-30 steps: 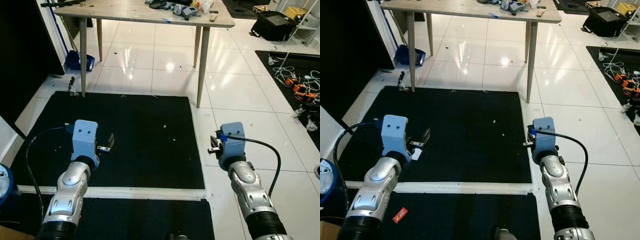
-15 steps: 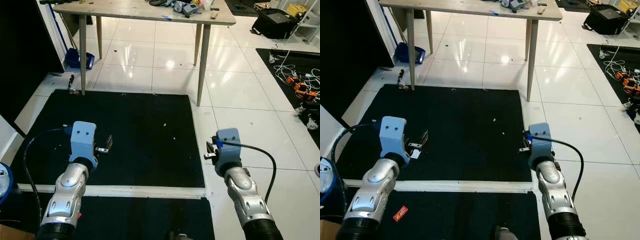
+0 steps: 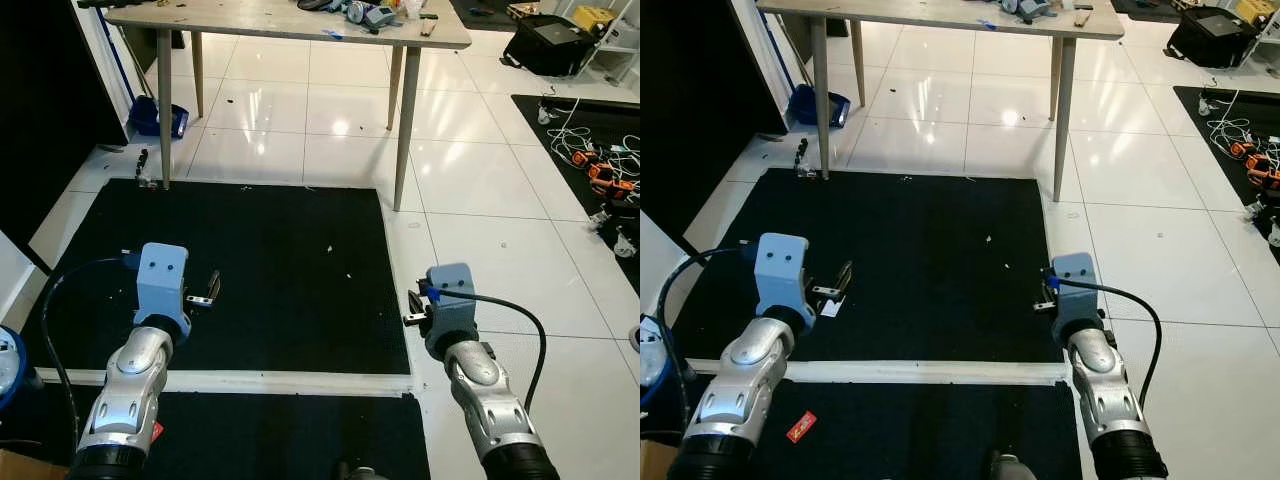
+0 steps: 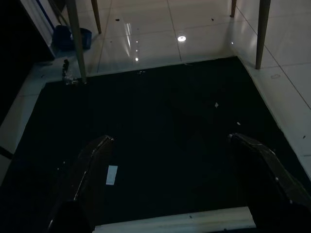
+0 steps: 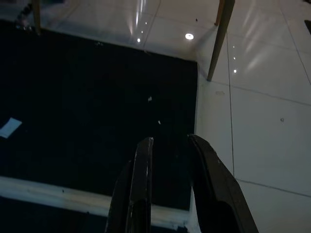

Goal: Picking trash to rubbish bin

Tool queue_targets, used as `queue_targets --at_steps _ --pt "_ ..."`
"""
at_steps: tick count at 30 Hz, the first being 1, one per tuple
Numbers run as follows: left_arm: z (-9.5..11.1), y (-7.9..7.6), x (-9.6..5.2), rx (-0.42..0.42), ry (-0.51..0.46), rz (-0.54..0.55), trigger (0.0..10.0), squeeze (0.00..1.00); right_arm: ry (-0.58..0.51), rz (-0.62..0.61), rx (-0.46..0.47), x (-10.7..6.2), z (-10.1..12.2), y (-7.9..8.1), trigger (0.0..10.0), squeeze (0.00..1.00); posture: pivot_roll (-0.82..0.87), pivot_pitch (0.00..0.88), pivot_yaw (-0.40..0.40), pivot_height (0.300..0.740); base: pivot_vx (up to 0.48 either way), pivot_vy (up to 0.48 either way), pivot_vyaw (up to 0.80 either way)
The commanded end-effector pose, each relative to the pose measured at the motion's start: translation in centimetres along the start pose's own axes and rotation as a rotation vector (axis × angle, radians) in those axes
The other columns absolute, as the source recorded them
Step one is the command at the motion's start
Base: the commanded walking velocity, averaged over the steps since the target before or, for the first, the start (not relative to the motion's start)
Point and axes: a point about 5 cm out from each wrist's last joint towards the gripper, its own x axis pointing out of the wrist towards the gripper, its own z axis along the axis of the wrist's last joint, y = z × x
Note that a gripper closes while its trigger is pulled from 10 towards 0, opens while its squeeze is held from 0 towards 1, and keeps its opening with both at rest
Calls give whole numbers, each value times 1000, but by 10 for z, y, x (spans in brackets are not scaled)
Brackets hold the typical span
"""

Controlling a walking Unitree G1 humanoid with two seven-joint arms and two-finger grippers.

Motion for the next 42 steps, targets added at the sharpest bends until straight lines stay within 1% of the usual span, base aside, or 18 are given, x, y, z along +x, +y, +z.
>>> queue_targets --at_steps 1,3,5,6,7,10,12,13,16,20,27,33,42 --pt "-5 -2 0 3 14 -18 10000 0 32 -6 -5 -1 -5 -3 10000 0 -64 198 31 740 0 0 0" --pt "-5 -2 -1 6 16 -22 10000 0 31 -1 -17 1 -4 -4 10000 0 -71 197 37 740 0 0 0" --pt "-8 -1 -2 11 27 -33 10000 0 21 11 -56 8 4 -7 10000 0 -105 193 48 740 0 0 0" --pt "-8 -1 -2 11 27 -33 10000 0 21 11 -56 8 4 -7 10000 0 -105 193 48 740 0 0 0" --pt "-9 -1 -1 17 30 -43 10000 0 11 24 -80 13 11 -9 10000 0 -123 191 54 740 0 0 0" --pt "-9 0 -1 22 30 -54 10000 0 -7 56 -134 20 20 -9 10000 0 -143 185 65 740 0 0 0" --pt "-9 -1 0 25 28 -58 10000 0 -15 58 -147 23 25 -11 10000 0 -146 183 69 740 0 0 0" --pt "-9 0 0 25 27 -58 10000 0 -21 50 -146 25 28 -13 10000 0 -158 172 82 740 0 0 0" --pt "-9 0 0 25 25 -58 10000 0 -28 37 -145 29 34 -18 10000 0 -166 167 89 740 0 0 0" --pt "-11 0 -2 26 27 -65 10000 0 -33 53 -159 32 36 -16 10000 0 -175 158 107 740 0 0 0" --pt "-13 -1 -3 31 30 -79 10000 0 -34 63 -166 35 34 -13 10000 0 -176 150 117 740 0 0 0" --pt "-10 -1 1 32 21 -82 10000 0 -36 55 -164 36 34 -15 10000 0 -176 141 117 740 0 0 0" --pt "-10 -4 2 27 18 -86 10000 0 -34 51 -165 36 32 -18 10000 0 -171 137 104 740 0 0 0"
